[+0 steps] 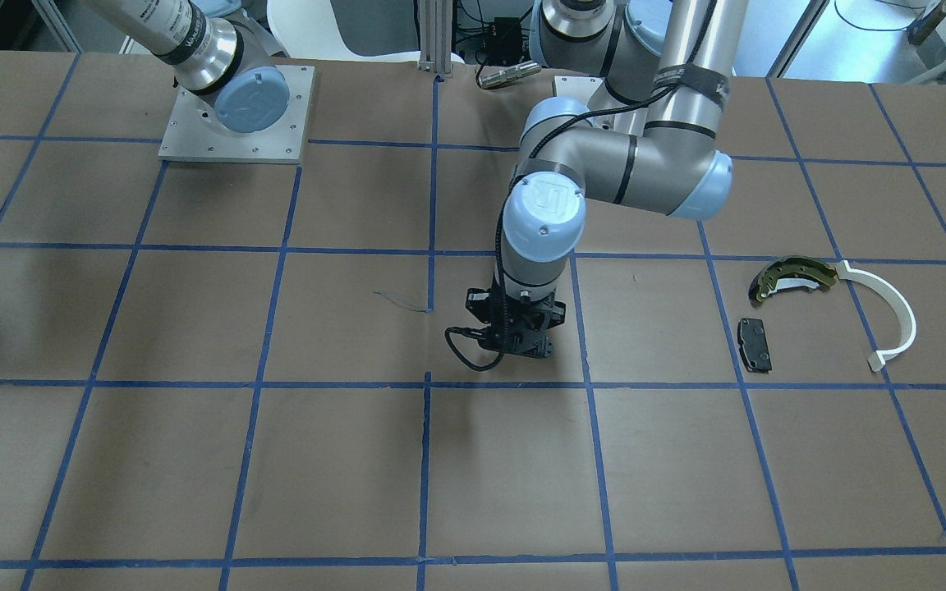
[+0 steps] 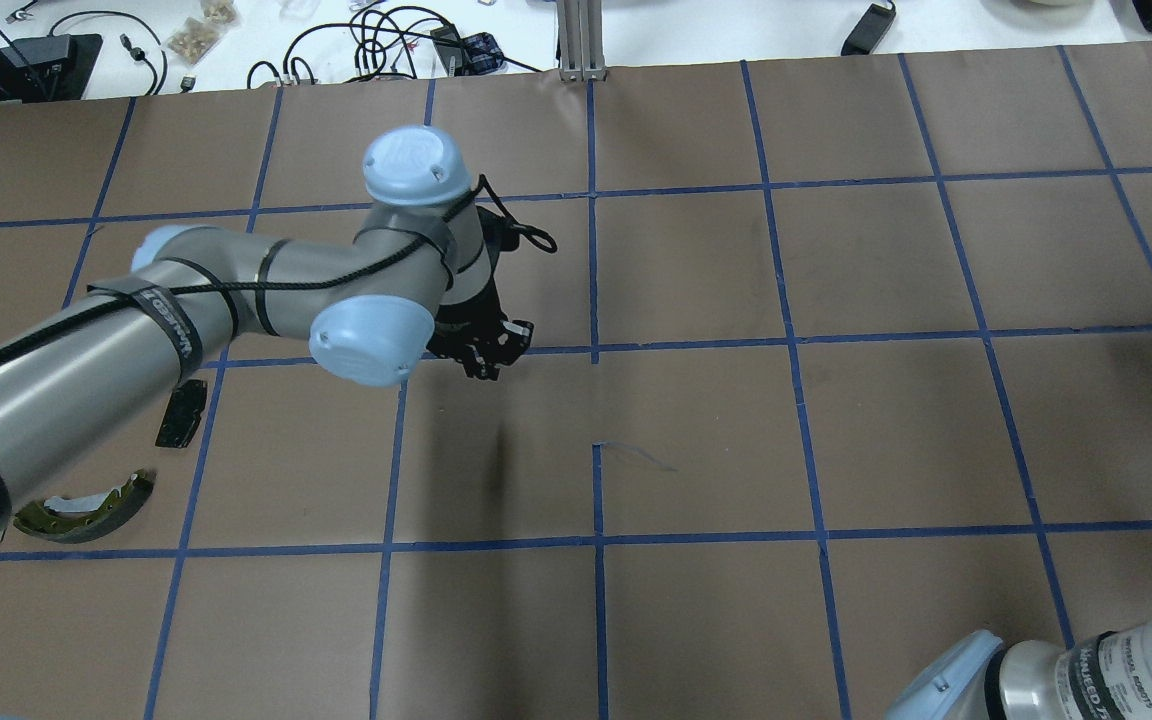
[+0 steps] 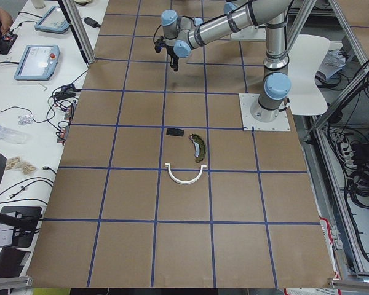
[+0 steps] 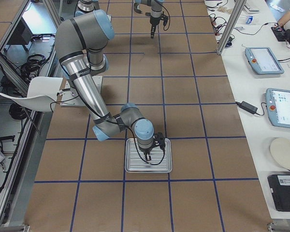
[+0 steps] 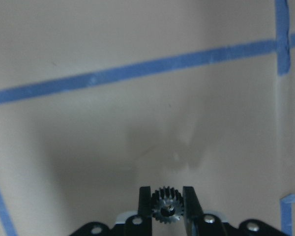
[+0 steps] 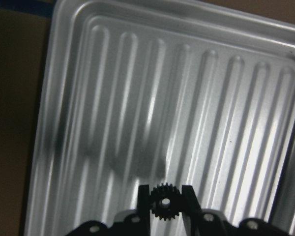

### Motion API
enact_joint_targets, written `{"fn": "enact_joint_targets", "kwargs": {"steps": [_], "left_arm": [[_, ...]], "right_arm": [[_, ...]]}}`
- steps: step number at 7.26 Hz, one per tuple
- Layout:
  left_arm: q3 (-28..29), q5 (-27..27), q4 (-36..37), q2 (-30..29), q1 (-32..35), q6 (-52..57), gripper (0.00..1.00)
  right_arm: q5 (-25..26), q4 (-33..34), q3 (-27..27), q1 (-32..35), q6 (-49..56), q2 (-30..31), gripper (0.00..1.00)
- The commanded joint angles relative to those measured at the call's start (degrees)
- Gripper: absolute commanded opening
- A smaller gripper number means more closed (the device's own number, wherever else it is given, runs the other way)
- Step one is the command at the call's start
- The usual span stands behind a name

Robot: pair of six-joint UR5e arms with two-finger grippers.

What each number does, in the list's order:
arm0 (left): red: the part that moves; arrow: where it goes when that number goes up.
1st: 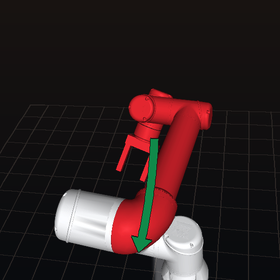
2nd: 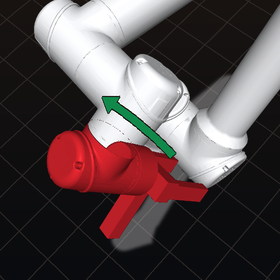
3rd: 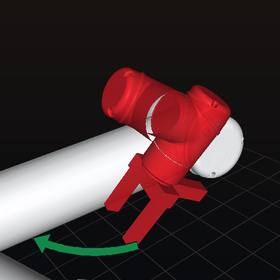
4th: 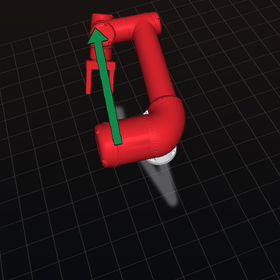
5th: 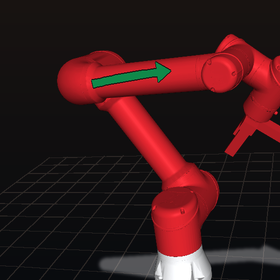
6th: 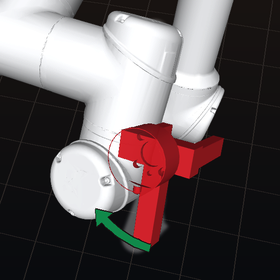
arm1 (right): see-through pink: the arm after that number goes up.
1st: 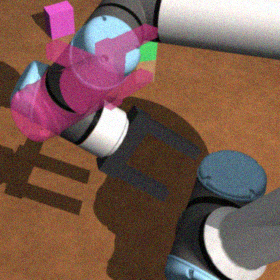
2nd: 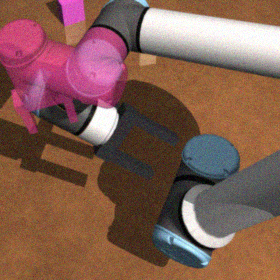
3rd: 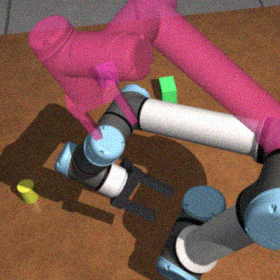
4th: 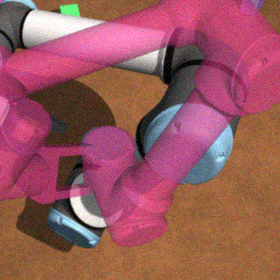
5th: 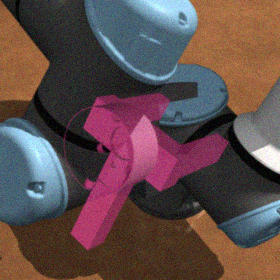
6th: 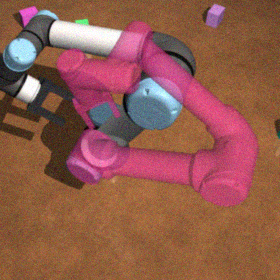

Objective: Place bearing gear from tray to pile

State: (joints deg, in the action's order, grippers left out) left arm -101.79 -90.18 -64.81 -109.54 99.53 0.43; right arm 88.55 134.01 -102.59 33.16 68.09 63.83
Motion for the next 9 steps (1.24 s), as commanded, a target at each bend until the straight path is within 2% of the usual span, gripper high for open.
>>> {"fn": "enact_joint_targets", "kwargs": {"steps": [1,3,4,5,7,8,9], "left_arm": [[5.19,-6.38,-7.51,0.99,-10.01,10.50,0.00],[4.94,-6.94,-8.05,1.70,-20.73,21.40,0.00],[4.76,-6.94,-7.97,1.62,-24.18,24.41,0.00],[4.76,-6.85,-7.27,1.27,-27.17,27.14,0.00],[4.24,-7.99,-6.91,-0.05,-34.71,35.65,0.00],[2.76,-7.99,-5.95,-0.32,-37.72,37.69,0.00],[1.17,-8.17,-3.59,-0.41,-39.40,40.06,0.00]], "right_arm": [[3.09,-8.26,-0.42,9.42,-11.67,8.54,0.00],[5.22,-18.48,-0.59,21.71,-29.41,16.38,0.00],[5.05,-24.17,-0.60,28.30,-37.86,17.46,0.00],[4.35,-26.15,-0.77,35.50,-46.38,17.73,0.00],[0.59,-26.25,-1.21,51.48,-66.68,17.21,0.00],[0.65,-25.30,-2.69,60.09,-75.99,16.59,0.00],[0.65,-20.50,-3.57,67.32,-83.22,13.72,0.00]]}}
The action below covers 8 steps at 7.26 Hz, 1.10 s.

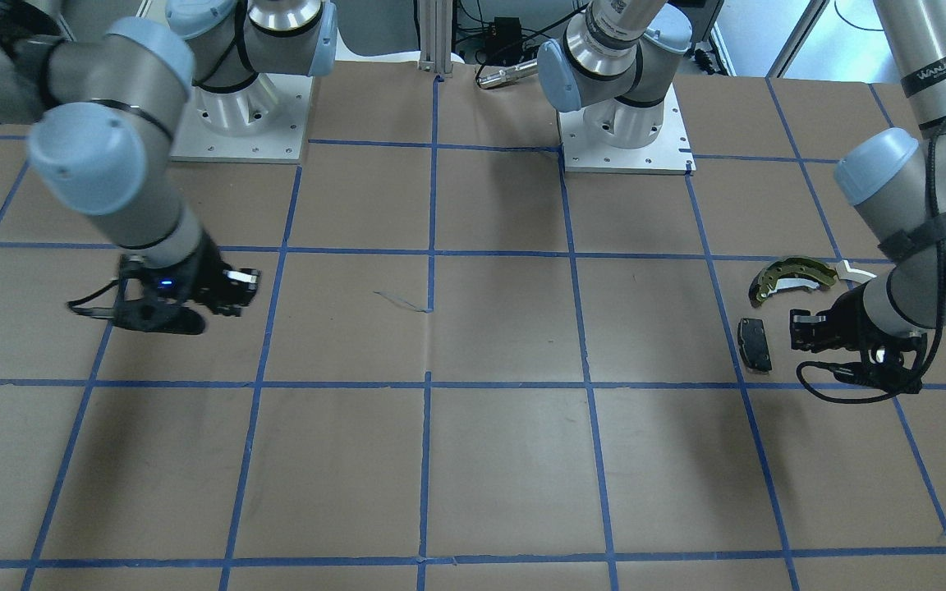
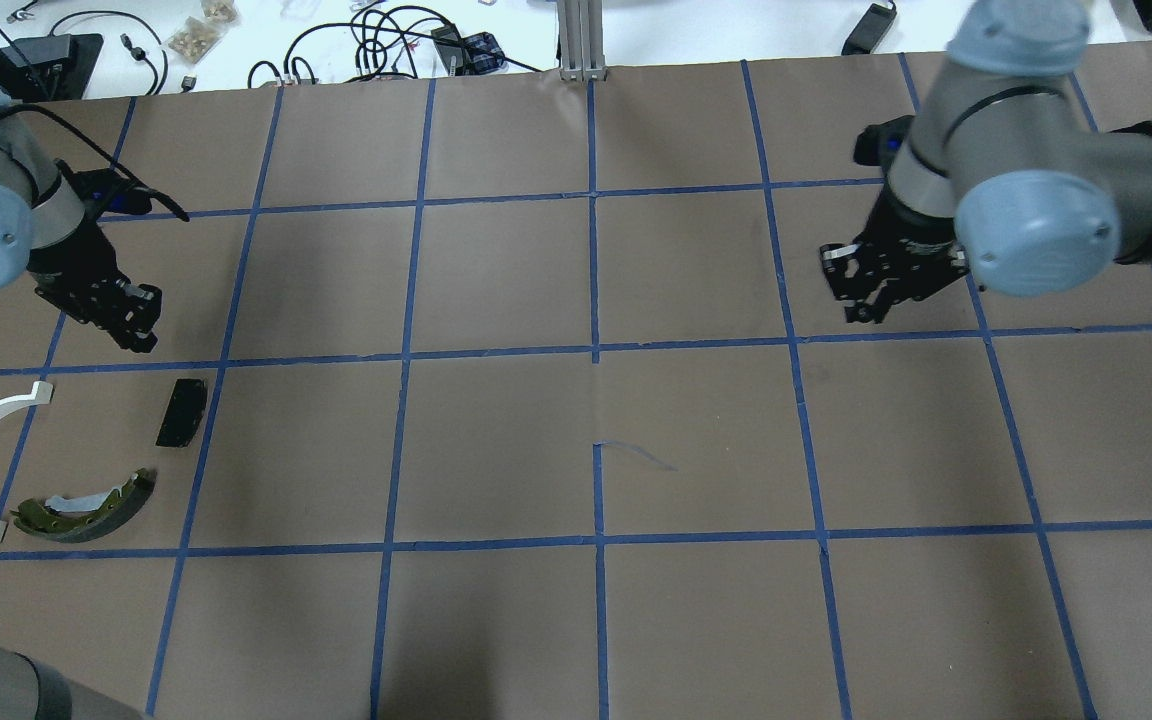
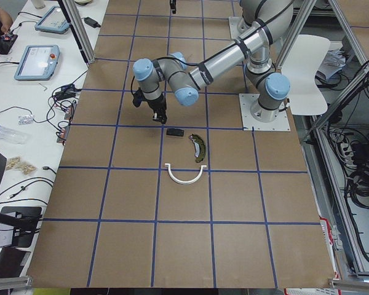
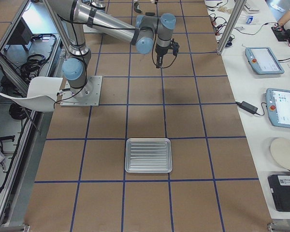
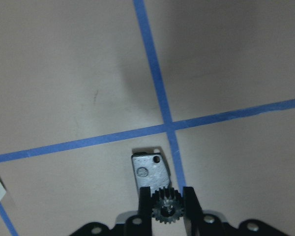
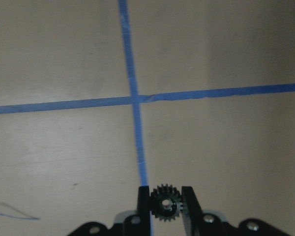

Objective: Place bearing gear from tray to pile

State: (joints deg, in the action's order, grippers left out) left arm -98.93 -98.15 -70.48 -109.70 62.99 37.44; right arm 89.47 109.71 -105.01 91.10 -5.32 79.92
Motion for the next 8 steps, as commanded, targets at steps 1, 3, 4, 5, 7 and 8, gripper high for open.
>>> {"fn": "enact_joint_targets", "kwargs": {"steps": [1,3,4,5,7,8], "left_arm": [[-4.57,-0.29,7.76,-0.69,-5.04,4.39,0.00],[-10.38,-0.29,14.91,-1.75,-7.09,5.36,0.00],[-11.27,-0.20,15.02,-1.66,-7.17,5.28,0.00],[-11.54,-0.20,14.85,-1.75,-7.17,5.28,0.00],[-12.07,-0.03,14.93,-1.66,-7.17,5.28,0.26],[-11.81,-0.20,14.84,-1.57,-7.09,5.28,0.89]], "right_arm": [[0.17,11.67,-0.90,15.45,-15.71,-6.84,0.00],[-0.26,18.50,1.11,24.35,-27.58,-12.75,0.00],[-0.26,19.57,2.25,27.18,-28.94,-14.16,0.00],[-0.35,19.84,2.26,28.16,-29.56,-14.61,0.00],[-0.09,21.15,2.44,28.00,-29.04,-15.14,0.89],[0.61,26.47,2.44,26.17,-28.17,-14.62,1.00]]}}
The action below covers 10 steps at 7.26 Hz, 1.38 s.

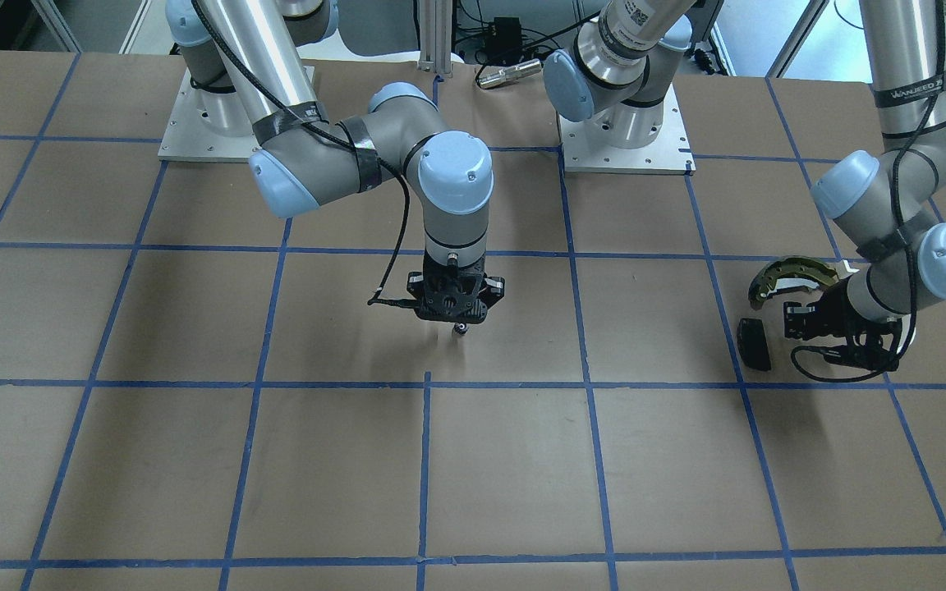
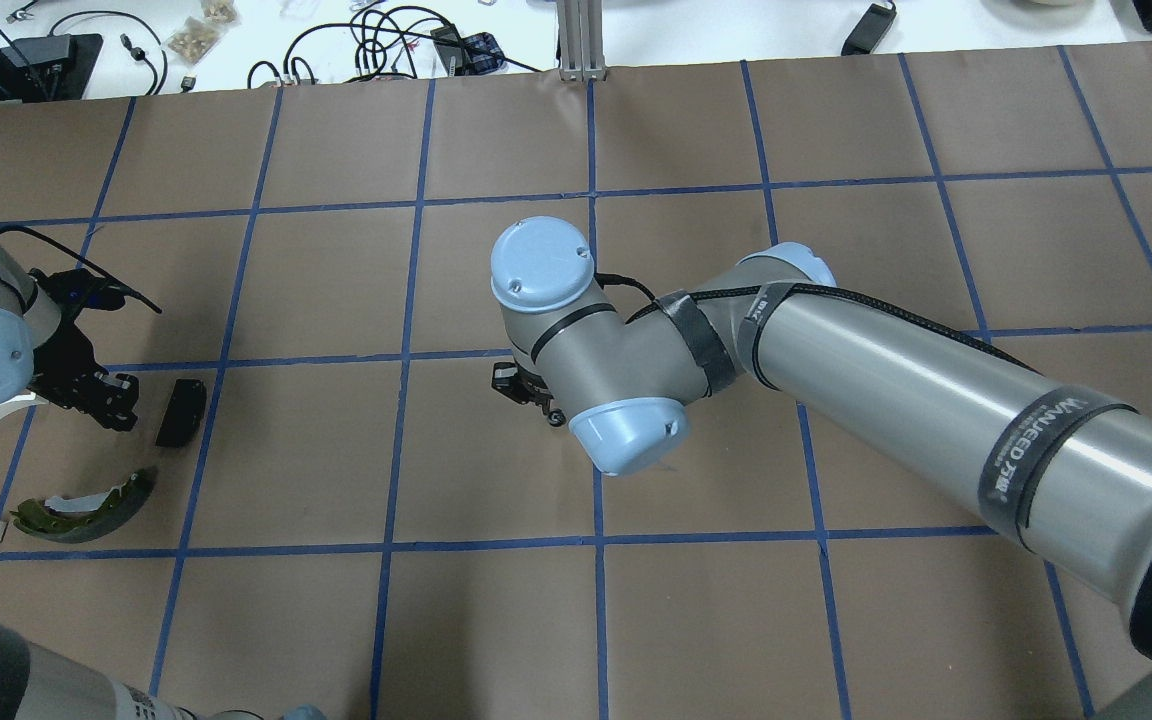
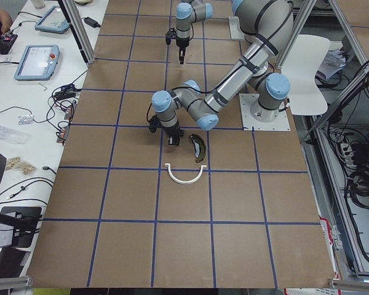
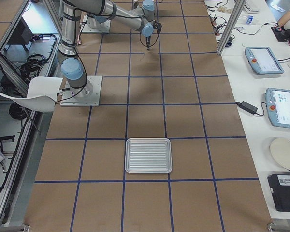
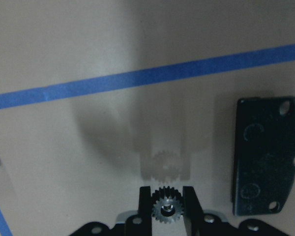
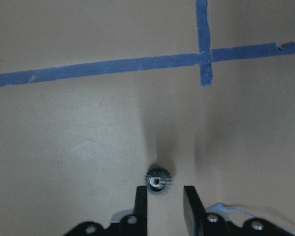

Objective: Place bearing gear from tray to pile

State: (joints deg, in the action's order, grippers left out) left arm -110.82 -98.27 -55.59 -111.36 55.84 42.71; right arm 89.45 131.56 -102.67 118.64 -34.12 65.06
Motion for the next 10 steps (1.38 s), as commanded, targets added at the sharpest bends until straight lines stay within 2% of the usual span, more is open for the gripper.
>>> {"fn": "enact_joint_targets", "kwargs": {"steps": [1,2,3,4,5,6,7,8,9,10], "left_arm": [[0.43,-0.08,-0.22,0.26,0.40,0.00,1.00],[1.04,0.53,-0.30,0.61,1.36,-0.35,1.00],[3.22,1.41,-0.48,0.62,3.72,-0.96,1.00],[6.64,1.59,-2.13,1.23,7.84,-3.58,1.00],[10.06,1.85,-5.37,1.32,12.58,-10.56,1.00],[12.97,3.51,-7.40,1.58,17.76,-16.55,1.00],[14.39,5.35,-8.56,1.15,23.46,-25.40,1.00],[14.49,6.07,-8.57,0.80,29.44,-33.75,1.00],[13.97,9.47,-8.57,0.62,35.33,-38.97,1.00],[13.88,9.85,-8.39,0.27,40.43,-43.37,1.00]], "right_arm": [[0.38,5.37,0.19,-5.31,4.55,1.20,1.00],[0.03,4.33,-0.15,-11.44,11.72,4.52,1.00],[-0.06,-3.95,0.10,-17.33,20.23,9.25,1.00],[-0.06,-9.34,0.19,-23.56,27.80,13.38,1.00],[-0.23,-17.05,1.24,-28.33,30.14,18.04,1.00],[-0.85,-25.91,3.77,-28.90,30.34,21.39,1.00],[-0.76,-31.74,6.32,-28.81,30.08,24.38,1.00],[-0.76,-35.81,8.70,-28.90,30.34,24.93,1.00],[-0.07,-38.11,11.16,-29.16,30.43,24.59,1.00],[0.64,-38.83,11.62,-29.16,30.34,24.85,1.00]]}}
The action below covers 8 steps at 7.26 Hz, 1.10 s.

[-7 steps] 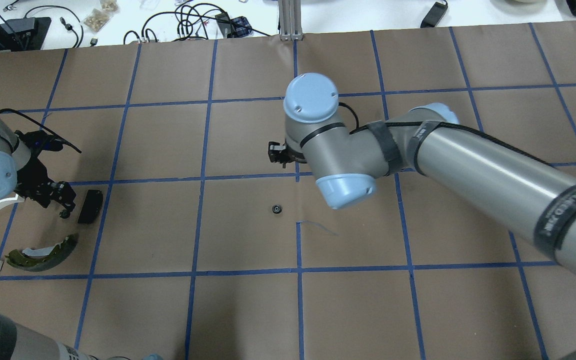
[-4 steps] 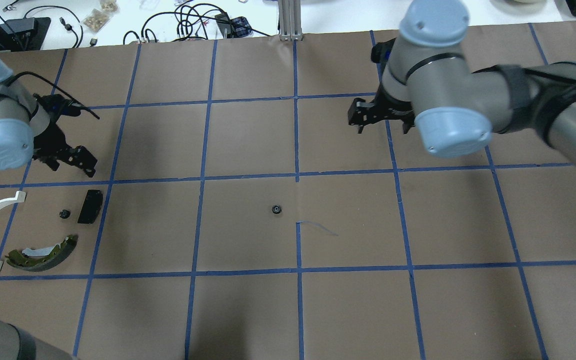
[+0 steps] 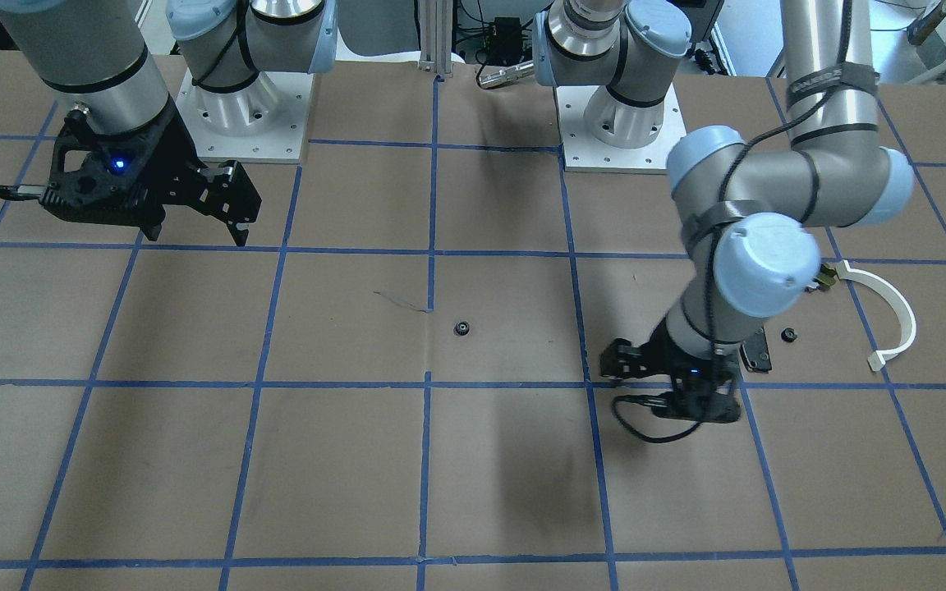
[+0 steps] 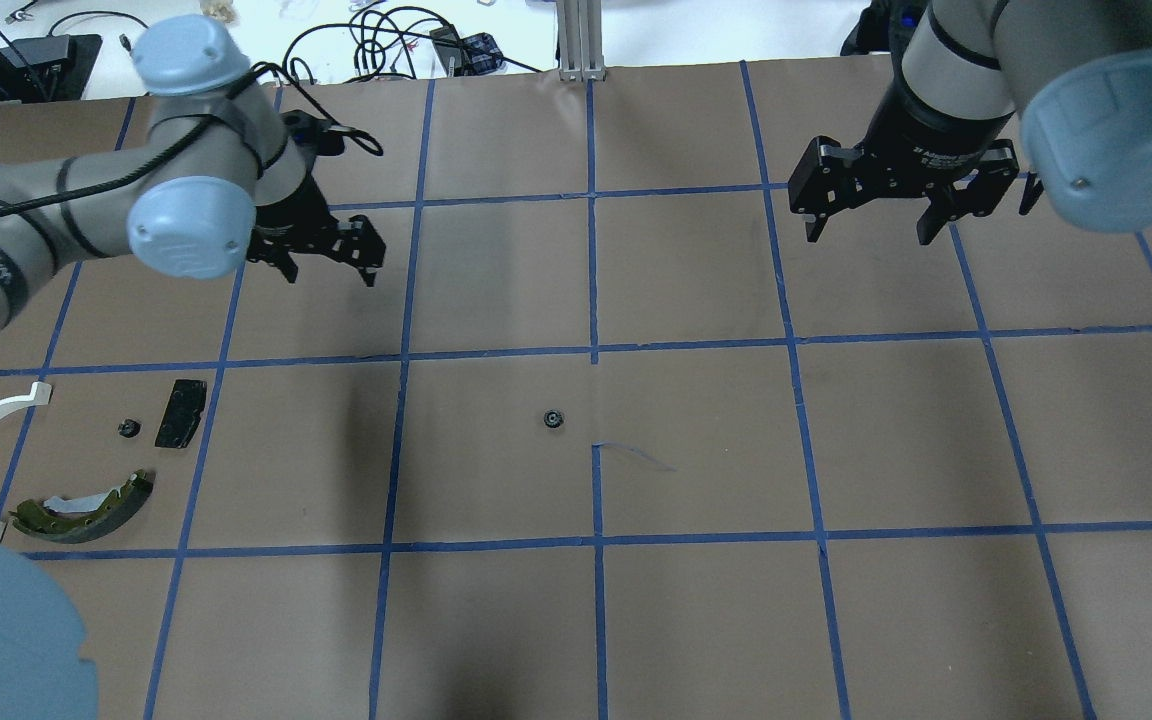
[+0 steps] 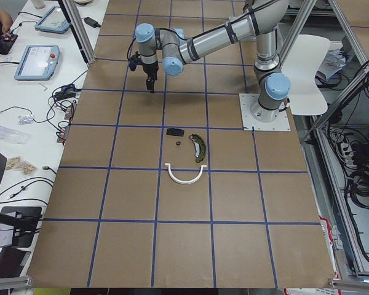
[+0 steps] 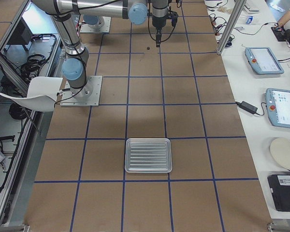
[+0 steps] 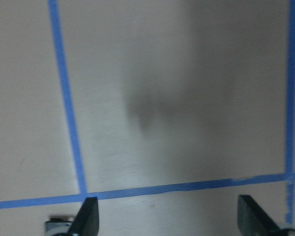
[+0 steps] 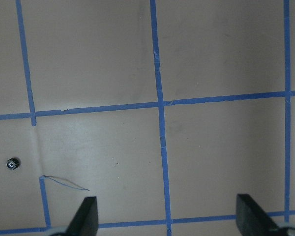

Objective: Place bearing gear from tray to pile

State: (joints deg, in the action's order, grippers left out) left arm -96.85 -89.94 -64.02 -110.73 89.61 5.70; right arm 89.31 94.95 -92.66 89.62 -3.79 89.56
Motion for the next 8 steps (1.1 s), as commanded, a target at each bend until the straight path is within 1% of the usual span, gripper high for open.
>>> {"fn": "enact_joint_targets", "kwargs": {"steps": [1,2,3,4,6,8], "left_arm": [[-0.27,2.05,0.03,-0.71,10.89,-8.49,1.00],[-1.14,3.45,0.56,-1.06,14.15,-10.25,1.00],[-3.41,3.11,0.73,-0.98,15.84,-10.44,1.00],[-5.52,3.37,1.26,-1.06,16.12,-10.79,1.00],[-7.47,3.37,3.27,-1.24,18.48,-12.97,1.00],[-7.48,3.28,4.24,-2.82,19.10,-13.78,0.93]], "right_arm": [[2.26,-2.40,1.26,-0.06,0.10,0.53,1.00],[1.84,-4.14,-0.14,0.03,0.10,0.79,1.00],[2.10,-4.07,-1.37,0.03,0.19,1.58,1.00],[1.58,-3.98,-1.29,-0.06,0.19,2.37,1.00],[1.58,-3.98,-1.55,-0.06,0.27,2.55,1.00],[1.57,-3.98,-1.56,0.03,0.27,2.46,1.00]]}}
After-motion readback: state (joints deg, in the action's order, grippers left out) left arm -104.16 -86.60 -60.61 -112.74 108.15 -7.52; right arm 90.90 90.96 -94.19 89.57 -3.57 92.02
